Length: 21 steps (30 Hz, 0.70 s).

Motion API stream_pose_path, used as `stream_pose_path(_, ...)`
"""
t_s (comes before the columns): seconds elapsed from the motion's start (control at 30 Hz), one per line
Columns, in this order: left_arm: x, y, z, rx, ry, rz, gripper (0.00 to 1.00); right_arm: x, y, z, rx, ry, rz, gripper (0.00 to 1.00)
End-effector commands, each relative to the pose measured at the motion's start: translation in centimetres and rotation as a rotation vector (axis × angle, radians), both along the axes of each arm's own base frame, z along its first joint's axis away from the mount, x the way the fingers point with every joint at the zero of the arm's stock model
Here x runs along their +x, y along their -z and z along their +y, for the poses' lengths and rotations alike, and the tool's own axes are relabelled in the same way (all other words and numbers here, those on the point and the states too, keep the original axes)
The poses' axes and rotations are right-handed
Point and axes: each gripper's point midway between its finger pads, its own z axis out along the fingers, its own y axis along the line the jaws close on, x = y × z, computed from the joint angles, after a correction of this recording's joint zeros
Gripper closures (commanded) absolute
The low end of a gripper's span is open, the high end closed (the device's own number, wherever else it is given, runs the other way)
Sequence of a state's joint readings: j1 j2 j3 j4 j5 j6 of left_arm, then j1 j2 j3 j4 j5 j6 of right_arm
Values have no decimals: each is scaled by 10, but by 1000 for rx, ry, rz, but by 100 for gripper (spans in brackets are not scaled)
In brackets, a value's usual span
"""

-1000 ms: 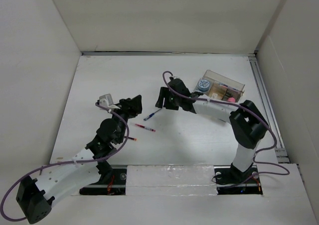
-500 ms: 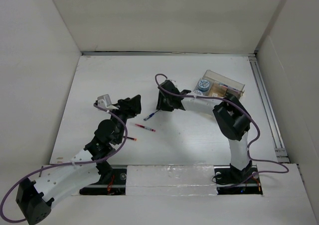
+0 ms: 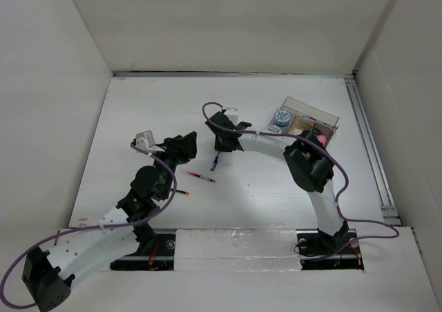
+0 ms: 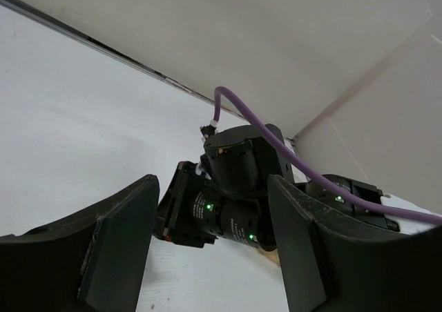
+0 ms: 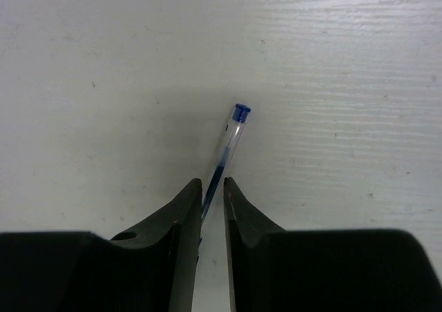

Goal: Organize the desk

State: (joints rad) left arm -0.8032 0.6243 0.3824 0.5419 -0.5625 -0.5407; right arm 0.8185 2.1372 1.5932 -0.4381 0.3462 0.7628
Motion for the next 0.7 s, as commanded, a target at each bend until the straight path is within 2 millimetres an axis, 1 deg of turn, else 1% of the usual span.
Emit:
stream_pose_path(0.0, -2, -16, -2, -48, 15, -44, 40, 15, -24, -8, -49, 18, -83, 74)
stream_pose_path(0.03, -2, -17, -2, -51, 15, -44, 40, 14, -24, -7, -50, 10, -77, 70)
stream_pose_path(0.07, -2, -17, -2, -48, 18, -43, 40, 13, -26, -4, -43, -1, -69, 62)
stream_pose_path(0.1, -3, -17, -2, -50, 16, -46, 40, 11, -24, -5, -51, -10, -59, 52)
stream_pose_path(0.13, -2, -17, 0, -51, 10, -45, 40, 5, -20, -3, -56, -23, -47, 49)
stream_pose_path(0.17, -3, -18, 1, -53, 4, -47, 40, 0, -17, -1, -46, -44, -30, 48)
stream_pose_path(0.2, -2, -17, 4, -49, -8, -40, 40, -11, -12, -3, -55, -68, -16, 48)
stream_pose_path(0.23, -3, -19, 5, -52, -10, -43, 40, -12, -13, -1, -35, -74, -20, 49)
stream_pose_path(0.3, -5, -20, 8, -63, -15, -57, 40, -22, -7, -3, -23, -89, 10, 54)
stream_pose_path(0.33, -5, -21, 10, -68, -19, -60, 40, -23, -11, -1, -9, -95, 9, 55)
stream_pose_path(0.37, -6, -21, 11, -71, -24, -63, 40, -26, -10, 1, 4, -107, 24, 56)
stream_pose_path(0.4, -6, -20, 13, -72, -34, -56, 41, -26, -12, 4, 20, -112, 22, 59)
stream_pose_path(0.43, -7, -22, 17, -85, -48, -59, 41, -34, -4, 9, 25, -137, 46, 63)
stream_pose_path(0.47, -6, -20, 17, -82, -48, -56, 41, -34, -4, 10, 27, -137, 45, 63)
stream_pose_path(0.5, -7, -19, 19, -87, -55, -57, 41, -36, 5, 11, 23, -145, 67, 65)
stream_pose_path(0.53, -8, -22, 22, -98, -63, -65, 41, -39, 10, 11, 19, -154, 82, 68)
stream_pose_path(0.57, -8, -20, 25, -98, -73, -62, 41, -40, 13, 9, 8, -162, 86, 79)
stream_pose_path(0.6, -9, -21, 25, -100, -73, -64, 41, -41, 17, 6, -8, -160, 90, 85)
stream_pose_path(0.63, -10, -22, 26, -104, -72, -69, 41, -40, 15, 2, -21, -156, 79, 91)
stream_pose_path(0.67, -10, -22, 25, -105, -68, -73, 41, -31, 9, -6, -17, -136, 63, 97)
